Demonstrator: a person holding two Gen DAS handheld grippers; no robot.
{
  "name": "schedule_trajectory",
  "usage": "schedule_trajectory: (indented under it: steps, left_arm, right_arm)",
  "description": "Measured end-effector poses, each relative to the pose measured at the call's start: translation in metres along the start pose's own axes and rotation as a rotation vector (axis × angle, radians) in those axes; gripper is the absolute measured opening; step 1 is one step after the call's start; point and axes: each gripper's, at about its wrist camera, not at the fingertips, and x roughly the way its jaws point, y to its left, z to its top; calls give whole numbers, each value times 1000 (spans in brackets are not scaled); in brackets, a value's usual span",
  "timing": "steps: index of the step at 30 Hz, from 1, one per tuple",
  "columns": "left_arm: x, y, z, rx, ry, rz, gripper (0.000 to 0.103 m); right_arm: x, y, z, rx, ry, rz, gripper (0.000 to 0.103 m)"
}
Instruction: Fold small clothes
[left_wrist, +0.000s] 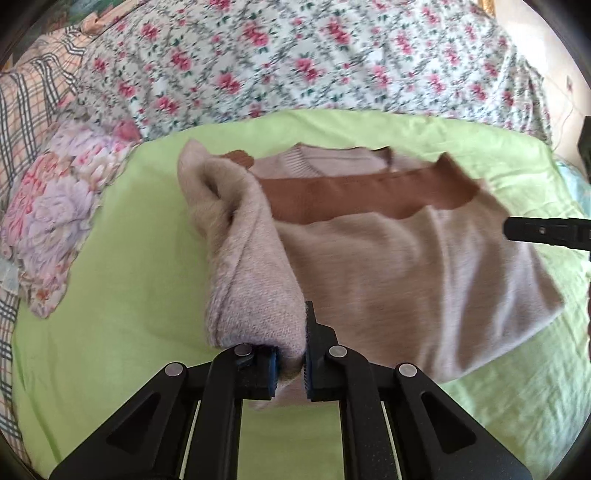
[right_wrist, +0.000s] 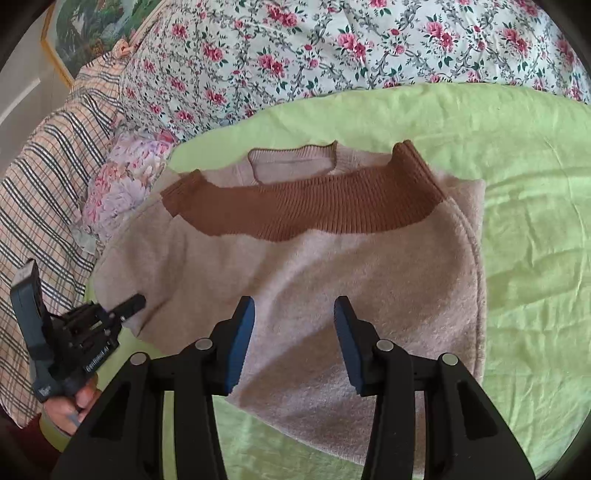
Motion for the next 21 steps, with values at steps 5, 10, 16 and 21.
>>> schedule_trajectory:
  steps: [5, 10, 16, 21]
  left_arm:
    - [-11, -19, 10, -5, -40, -88, 7]
    - [-13, -48, 12, 43, -62, -162, 7]
    - [6, -65, -3, 91, -26, -207, 7]
    - [11, -64, -7, 94, -17, -231, 7]
  right_arm:
    - [-8, -12, 0, 36, -9, 0, 46]
    - [-4, -17, 5, 61, 4, 31, 46]
    - [41, -16, 24, 134, 78, 265, 82]
    - [111, 4, 48, 200, 215, 423, 82]
